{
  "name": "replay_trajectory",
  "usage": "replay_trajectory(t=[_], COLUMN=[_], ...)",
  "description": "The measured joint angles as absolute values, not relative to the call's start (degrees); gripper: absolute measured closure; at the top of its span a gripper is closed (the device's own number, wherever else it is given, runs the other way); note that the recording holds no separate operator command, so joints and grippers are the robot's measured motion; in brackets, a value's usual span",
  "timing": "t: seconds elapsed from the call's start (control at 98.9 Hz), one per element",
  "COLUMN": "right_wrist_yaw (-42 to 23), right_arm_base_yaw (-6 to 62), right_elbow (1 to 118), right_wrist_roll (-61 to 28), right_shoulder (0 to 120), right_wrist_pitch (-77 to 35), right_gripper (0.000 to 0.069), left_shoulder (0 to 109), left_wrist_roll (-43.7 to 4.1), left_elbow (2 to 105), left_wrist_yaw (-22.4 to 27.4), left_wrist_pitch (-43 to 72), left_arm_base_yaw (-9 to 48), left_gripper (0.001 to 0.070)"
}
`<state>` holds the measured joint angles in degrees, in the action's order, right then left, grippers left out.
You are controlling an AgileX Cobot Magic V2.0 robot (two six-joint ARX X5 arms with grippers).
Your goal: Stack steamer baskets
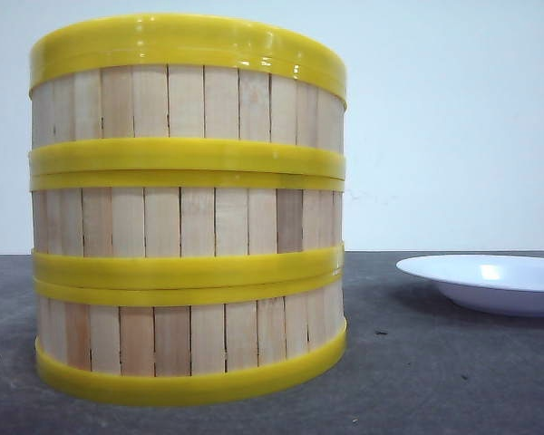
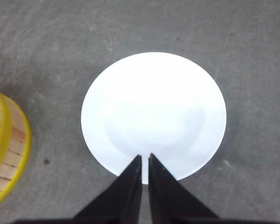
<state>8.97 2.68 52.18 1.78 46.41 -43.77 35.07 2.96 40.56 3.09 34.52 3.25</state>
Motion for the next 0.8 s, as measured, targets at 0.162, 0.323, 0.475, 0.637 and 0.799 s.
replay_trajectory(t=[0.162,0.323,0.475,0.637,0.799], right_wrist_yaw=[8.97,8.97,8.97,8.97,8.97], right_arm_base_yaw=[2.68,2.68,2.68,2.68,2.68], right_elbow=[52.18,52.18,52.16,52.12,52.12], right_wrist_roll=[1.78,1.78,1.78,1.78,1.78], right_shoulder=[46.41,46.41,46.48,46.15,46.13], right_wrist_pitch=[-42.35,-42.33,-42.33,-41.8,-40.47], right_gripper=[0.0672,0.0672,0.0672,0.0672,0.0672], left_shoulder=[22.52,10.11,0.14,0.34,0.21], left_wrist_roll=[1.63,-0.93,-2.63,-3.75,-4.1], left_elbow=[23.33,10.96,4.36,2.81,2.24], left_wrist_yaw=[3.09,2.92,2.87,2.5,1.83], left_wrist_pitch=[19.22,16.75,16.45,12.8,11.33], left_arm_base_yaw=[3.25,3.25,3.25,3.07,3.01], left_gripper=[0.0691,0.0691,0.0691,0.0691,0.0691])
